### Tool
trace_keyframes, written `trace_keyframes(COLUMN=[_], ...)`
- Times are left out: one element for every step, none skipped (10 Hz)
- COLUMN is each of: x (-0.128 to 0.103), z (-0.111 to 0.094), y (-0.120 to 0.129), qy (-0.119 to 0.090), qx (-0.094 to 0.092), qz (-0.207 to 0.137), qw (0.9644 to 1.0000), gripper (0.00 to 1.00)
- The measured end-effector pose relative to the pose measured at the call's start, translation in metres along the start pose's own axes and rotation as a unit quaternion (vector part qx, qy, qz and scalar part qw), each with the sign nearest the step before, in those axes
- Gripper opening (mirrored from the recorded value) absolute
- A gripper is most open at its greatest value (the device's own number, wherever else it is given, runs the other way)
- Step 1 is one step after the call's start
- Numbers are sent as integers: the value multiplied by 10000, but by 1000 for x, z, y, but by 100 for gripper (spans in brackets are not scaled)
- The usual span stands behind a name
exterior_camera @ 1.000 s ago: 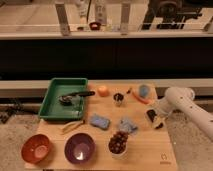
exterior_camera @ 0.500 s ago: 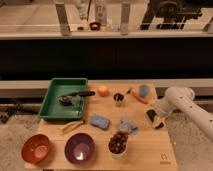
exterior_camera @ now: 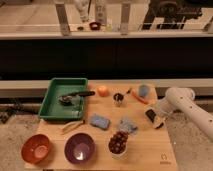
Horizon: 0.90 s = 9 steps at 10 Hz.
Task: Wipe purple bowl with eraser
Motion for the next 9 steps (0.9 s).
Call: trace_keyframes(x=[1, 5, 8, 10, 14, 16, 18, 19, 20], z=[2, 5, 10, 12, 14, 14, 15, 16, 18], y=[0, 0, 1, 0, 0, 0, 0, 0, 0], qy=[19, 62, 111, 160, 213, 245, 272, 283, 299], qx=[-18, -76, -145, -186, -214, -234, -264, -282, -309], qz=[64, 212, 385, 519, 659, 764, 859, 907, 954], qw=[10000, 9997, 9991, 9984, 9974, 9965, 9956, 9951, 9945], gripper=[80, 80, 80, 80, 80, 80, 80, 78, 68])
